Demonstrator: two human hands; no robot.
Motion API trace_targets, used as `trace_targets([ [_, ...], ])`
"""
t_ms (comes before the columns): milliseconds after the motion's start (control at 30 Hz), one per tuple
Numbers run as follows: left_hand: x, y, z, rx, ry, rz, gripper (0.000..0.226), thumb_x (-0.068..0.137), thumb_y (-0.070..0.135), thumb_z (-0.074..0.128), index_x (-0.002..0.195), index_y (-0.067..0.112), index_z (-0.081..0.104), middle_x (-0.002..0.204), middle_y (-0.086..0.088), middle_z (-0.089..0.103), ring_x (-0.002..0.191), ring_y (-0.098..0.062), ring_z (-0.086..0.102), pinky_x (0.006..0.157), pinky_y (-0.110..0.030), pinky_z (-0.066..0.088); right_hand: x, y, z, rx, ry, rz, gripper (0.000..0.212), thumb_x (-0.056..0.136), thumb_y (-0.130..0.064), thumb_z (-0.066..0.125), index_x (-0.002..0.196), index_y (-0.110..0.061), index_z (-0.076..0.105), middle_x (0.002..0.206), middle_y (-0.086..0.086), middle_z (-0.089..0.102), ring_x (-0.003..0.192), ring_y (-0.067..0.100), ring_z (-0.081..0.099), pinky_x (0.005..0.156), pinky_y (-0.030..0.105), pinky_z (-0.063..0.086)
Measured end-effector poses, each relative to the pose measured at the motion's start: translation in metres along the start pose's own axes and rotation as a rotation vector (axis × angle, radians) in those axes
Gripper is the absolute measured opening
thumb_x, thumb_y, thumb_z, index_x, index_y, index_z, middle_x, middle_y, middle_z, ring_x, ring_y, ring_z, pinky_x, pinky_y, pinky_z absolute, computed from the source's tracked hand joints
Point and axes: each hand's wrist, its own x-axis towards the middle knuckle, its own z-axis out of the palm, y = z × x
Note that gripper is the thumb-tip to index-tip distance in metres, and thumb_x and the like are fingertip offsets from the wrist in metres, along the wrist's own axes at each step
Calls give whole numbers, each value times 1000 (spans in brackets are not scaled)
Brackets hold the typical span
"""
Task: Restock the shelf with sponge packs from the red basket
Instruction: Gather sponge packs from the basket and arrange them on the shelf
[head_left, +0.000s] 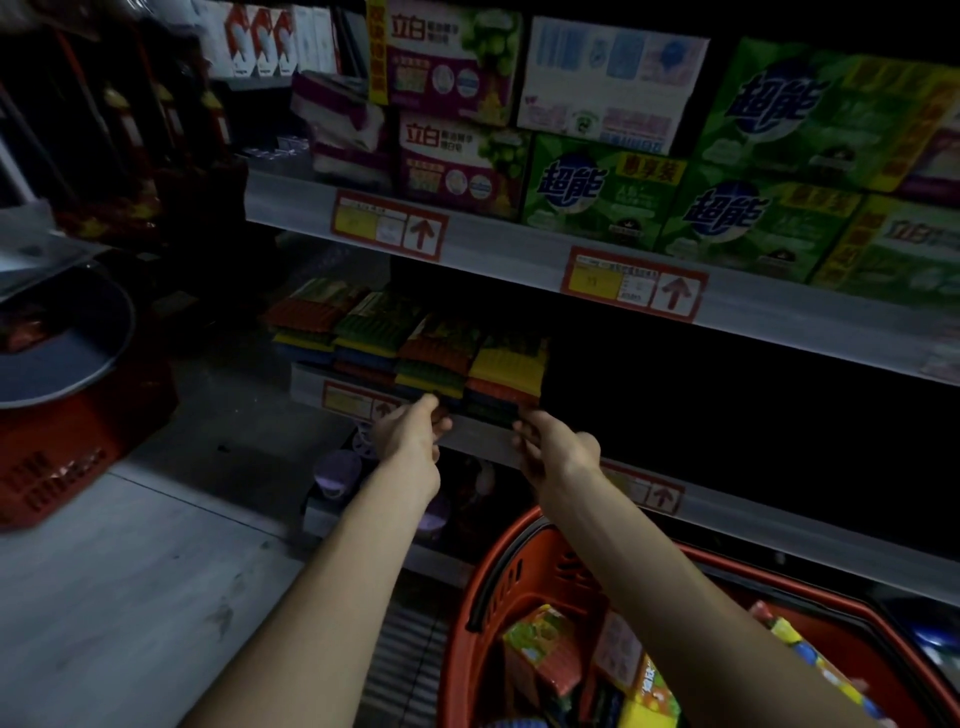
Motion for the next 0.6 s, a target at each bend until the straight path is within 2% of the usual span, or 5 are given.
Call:
trace_targets([
  [100,-5,-3,-2,50,-23,37,15,97,11,65,82,13,63,79,-3,70,65,-10,64,48,-23,33,-2,-2,-3,-23,-14,-5,19,95,-15,71,78,-7,68,64,0,72,61,14,69,59,28,50],
  [233,-20,-12,-6,142,-68,123,12,95,13,69,84,15,69,81,-3,72,71,-13,66,52,-23,40,-8,-4,-14,-45,-68,-20,25,97,-12,68,73,-8,62,42,-7,56,38,4,56,44,22,44],
  [367,-47,-27,-8,238,-135,203,6,95,15,70,91,13,74,80,-1,73,73,-13,66,57,-24,44,-20,-9,-41,-103,-138,-46,16,95,-12,70,80,-11,65,39,-12,48,32,0,46,45,21,40],
  [433,-67,-34,-9,300,-178,239,7,96,15,69,93,11,74,79,-1,72,72,-12,66,59,-24,45,-29,-14,-62,-161,-161,-100,10,95,-12,71,85,-10,70,46,-11,56,37,0,51,42,16,41],
  [600,-118,-49,-16,493,-369,395,8,96,17,69,90,15,73,83,-3,75,78,-14,69,66,-25,51,-53,-30,-130,-419,-230,-310,8,96,-12,69,91,-10,76,82,1,72,67,11,68,63,20,53],
])
